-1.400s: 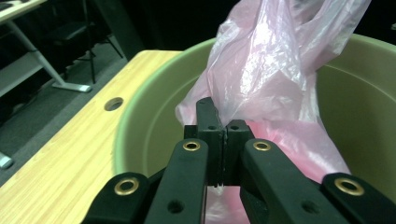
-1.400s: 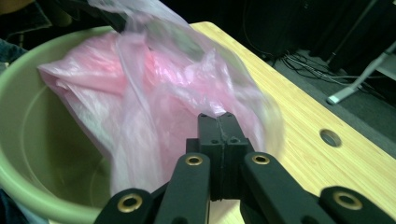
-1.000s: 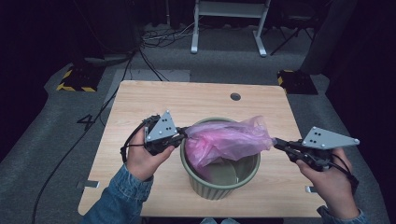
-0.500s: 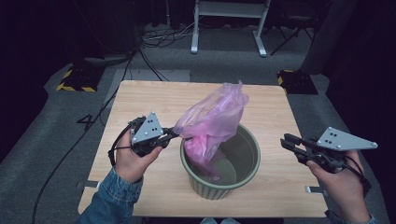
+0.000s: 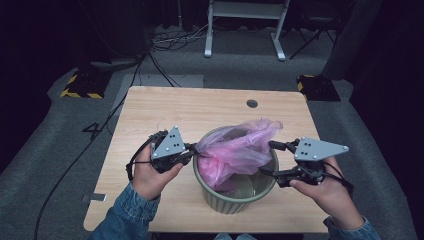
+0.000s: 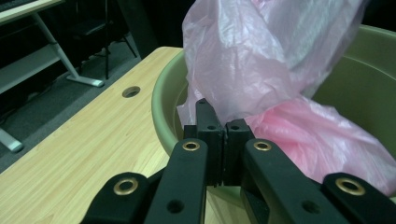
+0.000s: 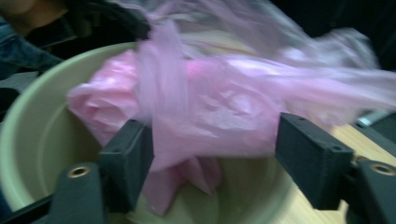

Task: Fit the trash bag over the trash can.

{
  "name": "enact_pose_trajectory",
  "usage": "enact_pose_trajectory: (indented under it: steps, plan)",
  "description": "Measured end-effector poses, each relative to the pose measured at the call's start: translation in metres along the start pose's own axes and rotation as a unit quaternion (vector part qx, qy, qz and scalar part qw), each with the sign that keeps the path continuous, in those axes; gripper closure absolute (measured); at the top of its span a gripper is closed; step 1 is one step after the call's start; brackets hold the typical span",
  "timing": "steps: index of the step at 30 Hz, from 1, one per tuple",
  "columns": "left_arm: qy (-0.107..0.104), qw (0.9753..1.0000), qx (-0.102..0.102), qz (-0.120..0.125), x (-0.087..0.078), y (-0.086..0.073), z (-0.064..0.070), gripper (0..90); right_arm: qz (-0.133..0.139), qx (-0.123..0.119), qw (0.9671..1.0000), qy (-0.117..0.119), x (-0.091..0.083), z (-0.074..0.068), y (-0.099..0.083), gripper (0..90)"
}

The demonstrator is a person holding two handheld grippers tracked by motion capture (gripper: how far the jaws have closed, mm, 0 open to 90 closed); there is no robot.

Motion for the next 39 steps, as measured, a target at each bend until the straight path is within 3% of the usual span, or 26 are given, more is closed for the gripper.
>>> enact_pose_trajectory:
  steps: [3, 5, 7, 9, 11, 13, 18, 21, 25, 28, 30, 31, 33, 35, 39]
  plan:
    - [-0.008, 1.0000, -0.001, 0.001, 0.004, 0.000, 0.004, 88.3, -0.001, -0.002, 0.9999, 0.014, 0.007, -0.008, 0.002, 30.5]
    - [-0.011, 0.9999, 0.002, 0.002, 0.006, 0.002, 0.006, 86.7, -0.006, -0.016, 0.9997, 0.016, 0.008, -0.009, 0.003, 62.5]
    - [-0.015, 0.9999, 0.001, 0.007, 0.008, 0.004, 0.009, 84.0, -0.016, -0.015, 0.9994, 0.025, 0.008, -0.010, 0.003, 83.0]
    - [-0.017, 0.9997, -0.005, 0.017, 0.010, 0.008, 0.010, 70.0, -0.015, -0.021, 0.9995, 0.020, 0.007, -0.012, 0.004, 90.0]
    - [-0.009, 0.9997, -0.001, 0.025, 0.012, 0.012, 0.010, 47.8, -0.010, -0.032, 0.9993, 0.019, 0.006, -0.016, 0.007, 90.0]
    - [-0.011, 0.9993, 0.005, 0.034, 0.013, 0.020, 0.013, 35.6, -0.009, -0.044, 0.9988, 0.019, 0.004, -0.021, 0.009, 90.0]
    - [-0.029, 0.9985, 0.008, 0.046, 0.014, 0.036, 0.018, 31.6, -0.016, -0.068, 0.9969, 0.035, 0.003, -0.038, 0.011, 90.0]
    - [-0.034, 0.9976, 0.006, 0.060, 0.013, 0.048, 0.019, 30.8, -0.020, -0.087, 0.9956, 0.030, 0.002, -0.042, 0.013, 90.0]
    - [-0.029, 0.9974, 0.010, 0.066, 0.013, 0.057, 0.019, 29.4, -0.019, -0.093, 0.9949, 0.034, 0.002, -0.046, 0.015, 90.0]
    - [-0.014, 0.9983, 0.009, 0.057, 0.017, 0.058, 0.015, 28.6, -0.023, -0.094, 0.9944, 0.043, 0.006, -0.049, 0.014, 90.0]
    - [-0.005, 0.9987, 0.004, 0.050, 0.021, 0.057, 0.011, 29.2, -0.024, -0.094, 0.9939, 0.052, 0.009, -0.053, 0.012, 90.0]
    - [-0.004, 0.9991, -0.001, 0.042, 0.022, 0.055, 0.009, 34.4, -0.025, -0.094, 0.9937, 0.057, 0.010, -0.055, 0.012, 90.0]
    - [0.006, 0.9998, 0.003, 0.019, 0.023, 0.048, 0.004, 67.3, -0.026, -0.092, 0.9935, 0.062, 0.011, -0.058, 0.011, 90.0]
    - [0.011, 0.9999, 0.003, 0.001, 0.023, 0.041, 0.001, 85.4, -0.026, -0.086, 0.9946, 0.053, 0.006, -0.055, 0.012, 84.1]
    - [0.011, 0.9999, -0.003, -0.004, 0.020, 0.033, 0.001, 88.9, -0.009, -0.046, 0.9985, 0.029, -0.012, -0.039, 0.015, 63.8]
Point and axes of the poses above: each handheld gripper's, and its own axes: x roughly forward along the jaws, y roughly out of its top, z roughly to its right, the point moved 7 cm from there along x, roughly forward along the jaws, and after that the axes turned 4 degrees about z, right-handed, at the moved point
